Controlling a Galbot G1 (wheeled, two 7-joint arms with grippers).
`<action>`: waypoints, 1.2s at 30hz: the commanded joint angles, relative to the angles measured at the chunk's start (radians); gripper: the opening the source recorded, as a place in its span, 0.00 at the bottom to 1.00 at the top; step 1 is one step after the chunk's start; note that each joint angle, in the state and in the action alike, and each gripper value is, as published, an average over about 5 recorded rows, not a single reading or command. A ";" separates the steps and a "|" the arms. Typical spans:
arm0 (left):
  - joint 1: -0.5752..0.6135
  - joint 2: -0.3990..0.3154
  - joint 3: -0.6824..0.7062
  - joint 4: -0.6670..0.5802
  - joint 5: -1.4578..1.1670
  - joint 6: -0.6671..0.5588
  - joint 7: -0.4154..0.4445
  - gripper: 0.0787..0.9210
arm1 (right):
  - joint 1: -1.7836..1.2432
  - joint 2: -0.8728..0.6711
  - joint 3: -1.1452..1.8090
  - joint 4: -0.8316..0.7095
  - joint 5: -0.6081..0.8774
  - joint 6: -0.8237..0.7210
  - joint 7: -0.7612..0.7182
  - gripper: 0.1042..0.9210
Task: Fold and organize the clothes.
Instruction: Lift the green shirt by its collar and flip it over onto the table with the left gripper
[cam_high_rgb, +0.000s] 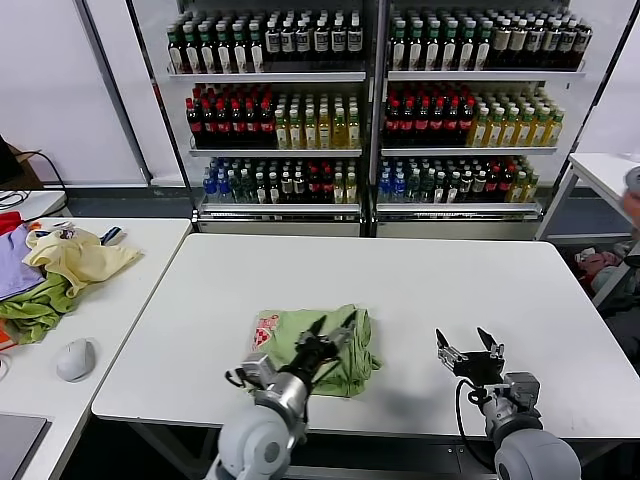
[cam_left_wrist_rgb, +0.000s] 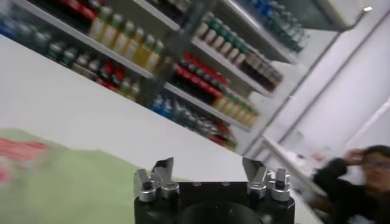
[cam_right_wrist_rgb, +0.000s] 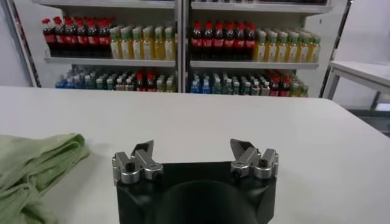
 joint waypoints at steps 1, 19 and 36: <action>0.070 0.135 -0.216 0.055 0.308 -0.124 -0.080 0.86 | 0.004 -0.001 -0.001 -0.006 0.000 0.002 0.000 0.88; 0.037 0.080 -0.050 0.180 0.420 0.022 -0.081 0.88 | -0.015 0.007 0.006 0.010 -0.006 0.002 0.000 0.88; 0.055 0.073 -0.094 0.110 0.082 0.100 -0.072 0.54 | -0.023 0.010 0.013 0.032 -0.007 -0.001 0.003 0.88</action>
